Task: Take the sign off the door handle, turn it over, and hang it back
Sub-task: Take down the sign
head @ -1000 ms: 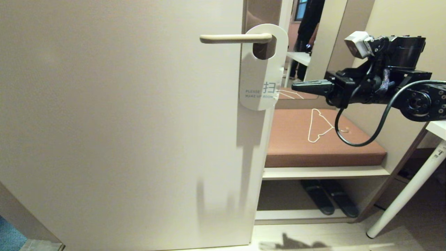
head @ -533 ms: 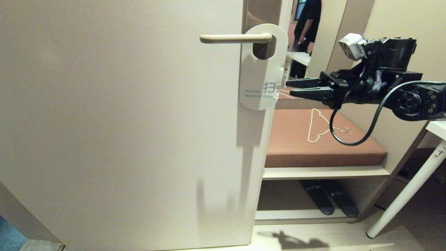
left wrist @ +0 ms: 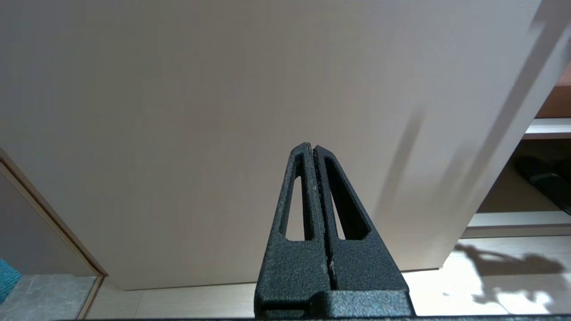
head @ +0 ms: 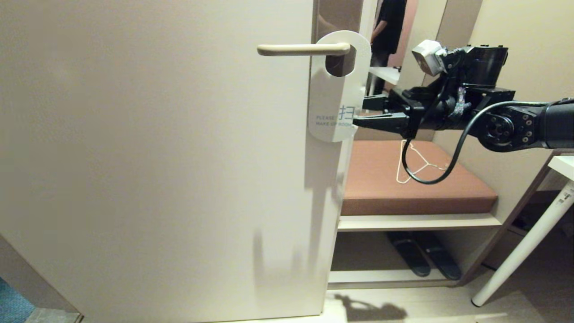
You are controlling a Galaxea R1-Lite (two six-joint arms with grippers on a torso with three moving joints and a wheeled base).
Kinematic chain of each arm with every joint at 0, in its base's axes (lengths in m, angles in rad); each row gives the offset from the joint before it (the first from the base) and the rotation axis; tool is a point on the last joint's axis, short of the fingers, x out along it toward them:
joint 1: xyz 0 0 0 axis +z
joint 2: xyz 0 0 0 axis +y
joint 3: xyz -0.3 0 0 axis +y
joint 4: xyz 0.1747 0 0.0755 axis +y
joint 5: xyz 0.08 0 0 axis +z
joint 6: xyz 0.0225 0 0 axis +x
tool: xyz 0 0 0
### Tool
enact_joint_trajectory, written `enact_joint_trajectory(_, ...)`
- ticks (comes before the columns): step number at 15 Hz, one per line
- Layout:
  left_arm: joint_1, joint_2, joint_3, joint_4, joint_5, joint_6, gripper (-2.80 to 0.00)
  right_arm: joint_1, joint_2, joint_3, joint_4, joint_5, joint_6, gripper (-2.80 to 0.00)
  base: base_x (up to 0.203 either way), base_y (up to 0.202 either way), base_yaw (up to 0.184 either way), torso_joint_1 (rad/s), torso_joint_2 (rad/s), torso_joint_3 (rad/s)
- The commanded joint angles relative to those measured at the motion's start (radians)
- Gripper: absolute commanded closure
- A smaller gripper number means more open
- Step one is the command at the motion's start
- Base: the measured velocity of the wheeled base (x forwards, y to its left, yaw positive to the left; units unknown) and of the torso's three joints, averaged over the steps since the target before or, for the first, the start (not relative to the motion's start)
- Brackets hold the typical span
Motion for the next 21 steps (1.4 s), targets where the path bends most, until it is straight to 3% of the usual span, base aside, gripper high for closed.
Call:
enact_joint_trajectory(1, 0.000, 0.000, 0.000, 0.000, 0.000, 0.000, 0.00, 0.009, 0.006, -0.003, -0.003, 0.007, 0.000, -2.80, 0.000, 0.000, 0.000, 0.000, 0.00, 0.000)
enact_joint_trajectory(17, 0.000, 0.000, 0.000, 0.000, 0.000, 0.000, 0.00, 0.089, 0.060, -0.078, -0.001, 0.002, 0.004, -2.80, 0.000, 0.000, 0.000, 0.000, 0.00, 0.000)
enact_joint_trajectory(18, 0.000, 0.000, 0.000, 0.000, 0.000, 0.000, 0.00, 0.089, 0.060, -0.078, -0.001, 0.002, 0.004, 0.00, 0.000, 0.000, 0.000, 0.000, 0.00, 0.000)
enact_joint_trajectory(21, 0.000, 0.000, 0.000, 0.000, 0.000, 0.000, 0.00, 0.089, 0.058, -0.080, -0.001, 0.002, 0.004, 0.00, 0.000, 0.000, 0.000, 0.000, 0.00, 0.000)
